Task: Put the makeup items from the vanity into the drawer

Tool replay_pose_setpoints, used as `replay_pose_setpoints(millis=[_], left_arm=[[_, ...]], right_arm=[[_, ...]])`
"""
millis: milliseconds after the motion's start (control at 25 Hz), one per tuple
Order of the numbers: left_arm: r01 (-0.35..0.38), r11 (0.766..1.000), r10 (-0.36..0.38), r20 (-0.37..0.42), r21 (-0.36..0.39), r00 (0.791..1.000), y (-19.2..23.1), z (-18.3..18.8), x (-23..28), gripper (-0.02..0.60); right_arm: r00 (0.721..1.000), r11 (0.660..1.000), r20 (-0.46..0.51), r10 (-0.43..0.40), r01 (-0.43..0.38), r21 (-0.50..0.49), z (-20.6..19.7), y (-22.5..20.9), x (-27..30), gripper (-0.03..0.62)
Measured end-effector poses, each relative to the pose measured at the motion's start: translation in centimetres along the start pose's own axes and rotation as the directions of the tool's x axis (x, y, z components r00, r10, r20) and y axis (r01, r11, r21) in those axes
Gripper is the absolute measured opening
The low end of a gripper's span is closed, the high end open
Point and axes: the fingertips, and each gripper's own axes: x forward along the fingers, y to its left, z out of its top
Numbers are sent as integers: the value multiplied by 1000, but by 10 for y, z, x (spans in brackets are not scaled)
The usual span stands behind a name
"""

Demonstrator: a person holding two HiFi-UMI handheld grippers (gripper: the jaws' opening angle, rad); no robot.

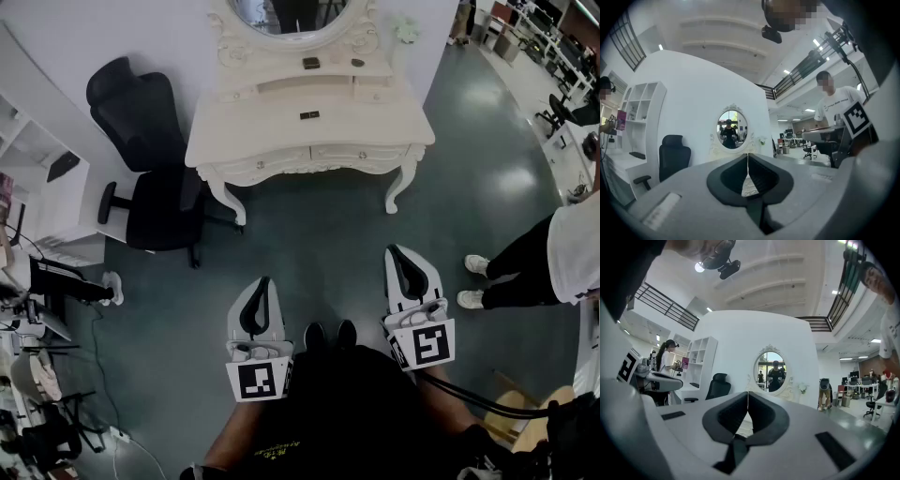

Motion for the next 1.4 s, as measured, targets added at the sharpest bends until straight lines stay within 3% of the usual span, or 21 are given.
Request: replay_pose_setpoints(millis=[1040,1080,1160,1200,1400], left_arm=[[4,1000,-4,-52,-7,999,-14,1,-5,21],[4,1000,-4,-51,-6,999,-15,0,-5,21],[2,1000,-2,-55,-2,999,-15,-1,-3,21],[0,1000,0,-62,2,998,-16,-2,-2,21],[-1,1000,2,-84,12,996,-27,-6,9,21]], right_arm=[[1000,1000,29,2,-3,21,10,-13,-15,10],[999,999,45,14,-15,31,12,-14,-15,92],[996,998,86,35,-40,52,16,-13,-14,351],[994,997,103,38,-45,58,18,-14,-13,440],[992,998,120,30,-37,58,15,-31,-13,462]])
